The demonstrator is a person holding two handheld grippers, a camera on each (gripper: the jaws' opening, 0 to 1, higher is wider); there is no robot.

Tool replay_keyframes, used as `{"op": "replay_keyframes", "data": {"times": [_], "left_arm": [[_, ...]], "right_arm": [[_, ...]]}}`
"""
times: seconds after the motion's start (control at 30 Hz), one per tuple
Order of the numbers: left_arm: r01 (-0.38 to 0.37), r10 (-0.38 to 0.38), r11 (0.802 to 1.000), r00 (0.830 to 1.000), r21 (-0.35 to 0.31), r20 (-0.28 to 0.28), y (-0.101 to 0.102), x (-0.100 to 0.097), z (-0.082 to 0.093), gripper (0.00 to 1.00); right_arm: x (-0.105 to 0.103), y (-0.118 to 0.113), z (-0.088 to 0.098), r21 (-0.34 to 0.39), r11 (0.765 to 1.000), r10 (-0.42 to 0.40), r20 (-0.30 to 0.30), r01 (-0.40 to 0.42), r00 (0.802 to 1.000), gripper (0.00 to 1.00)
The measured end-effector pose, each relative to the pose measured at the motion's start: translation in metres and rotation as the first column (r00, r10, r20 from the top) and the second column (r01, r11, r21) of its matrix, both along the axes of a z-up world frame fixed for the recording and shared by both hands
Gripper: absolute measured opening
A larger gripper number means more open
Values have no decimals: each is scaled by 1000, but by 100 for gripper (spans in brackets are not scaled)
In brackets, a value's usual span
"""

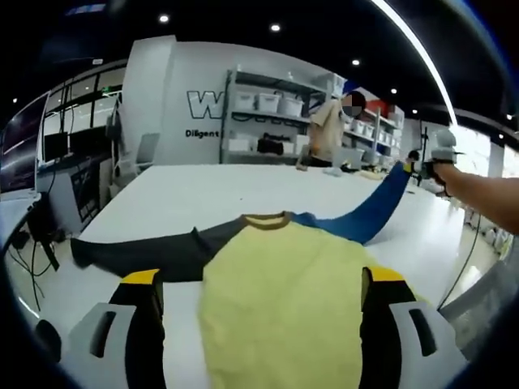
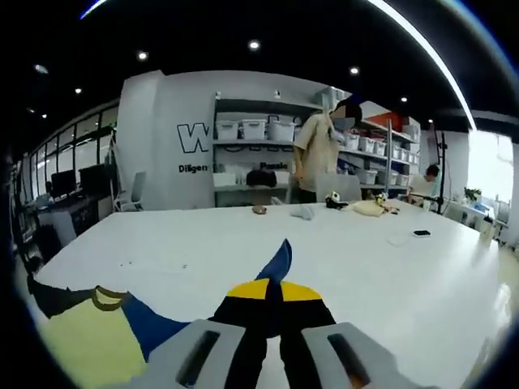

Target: Fold the garment on the visible template until the final outline fits inside the template.

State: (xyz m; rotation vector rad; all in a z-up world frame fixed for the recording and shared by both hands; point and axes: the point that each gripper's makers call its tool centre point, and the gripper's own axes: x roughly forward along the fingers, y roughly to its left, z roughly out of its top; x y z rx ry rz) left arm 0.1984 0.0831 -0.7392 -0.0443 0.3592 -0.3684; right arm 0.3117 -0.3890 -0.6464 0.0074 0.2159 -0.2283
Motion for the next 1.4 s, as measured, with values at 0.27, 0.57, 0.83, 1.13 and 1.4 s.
{"op": "replay_keyframes", "data": {"times": [0.27, 0.57, 0.83, 1.13, 1.4], "left_arm": [[-2, 2, 1000, 1000, -2, -1, 2, 0, 1, 97], [-8, 8, 1000, 1000, -10, 0, 3, -1, 3, 97], [-20, 20, 1000, 1000, -23, 1, 7, -1, 4, 96], [-25, 25, 999, 1000, -25, -6, 9, -2, 3, 96], [-30, 30, 999, 999, -24, -18, 11, -1, 1, 95]], "right_arm": [[21, 85, 47, -41, 984, 177, 81, -174, 981, 0], [38, 168, 60, -35, 949, 317, 107, -315, 943, 0], [49, 256, 54, -50, 885, 466, 90, -463, 880, 0], [58, 334, 12, -55, 802, 596, -5, -595, 803, 0], [57, 384, -36, -61, 735, 668, -106, -676, 736, 0]]}}
